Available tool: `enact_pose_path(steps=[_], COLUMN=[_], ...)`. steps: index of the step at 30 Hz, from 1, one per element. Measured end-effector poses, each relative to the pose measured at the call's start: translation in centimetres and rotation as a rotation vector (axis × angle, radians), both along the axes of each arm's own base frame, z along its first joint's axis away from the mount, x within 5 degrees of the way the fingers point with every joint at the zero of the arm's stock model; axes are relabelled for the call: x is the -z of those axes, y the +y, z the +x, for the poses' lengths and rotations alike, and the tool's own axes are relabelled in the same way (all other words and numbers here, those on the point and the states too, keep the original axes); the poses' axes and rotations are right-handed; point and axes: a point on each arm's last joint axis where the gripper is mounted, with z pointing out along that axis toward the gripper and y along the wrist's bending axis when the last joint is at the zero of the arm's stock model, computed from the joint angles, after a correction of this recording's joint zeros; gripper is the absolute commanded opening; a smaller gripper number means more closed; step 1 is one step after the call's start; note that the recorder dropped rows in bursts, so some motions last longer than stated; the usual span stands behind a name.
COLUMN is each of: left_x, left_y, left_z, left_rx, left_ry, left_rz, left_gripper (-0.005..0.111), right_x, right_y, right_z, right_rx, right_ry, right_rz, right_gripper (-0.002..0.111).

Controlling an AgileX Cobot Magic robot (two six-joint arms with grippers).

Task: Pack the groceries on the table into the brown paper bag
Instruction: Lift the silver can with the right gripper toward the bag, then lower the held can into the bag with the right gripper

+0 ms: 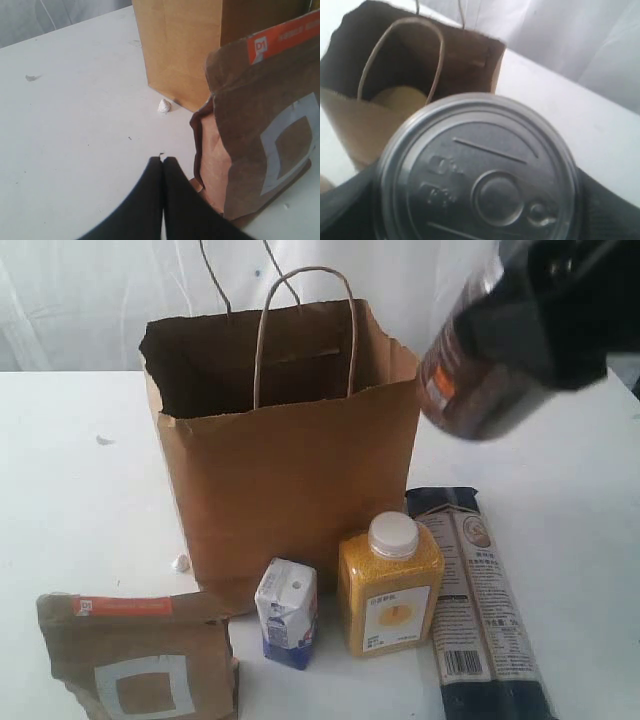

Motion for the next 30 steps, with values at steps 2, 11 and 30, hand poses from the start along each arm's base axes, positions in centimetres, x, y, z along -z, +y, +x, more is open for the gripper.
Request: enact_pose_path(steps=[2,11,30], left_x=[0.0,0.0,0.0], left_y=[0.0,0.0,0.0], left_z=[0.0,0.0,0.0], left_rx=[0.000,0.000,0.000], left_ry=[0.000,0.000,0.000], left_rz=[0.000,0.000,0.000], left_gripper=[0.000,0.000,0.000], right_x=[-1.2,-3.7,-0.5], right_y=[0.2,3.1,8.7], right_z=[0.6,4.9,14.8], right_rx=[0.023,0.111,-0.063], right_ry=[-0.051,-0.122,0.032], right_rz=[-0.013,-0.043,-0.084], right_gripper=[0.000,0.000,0.000])
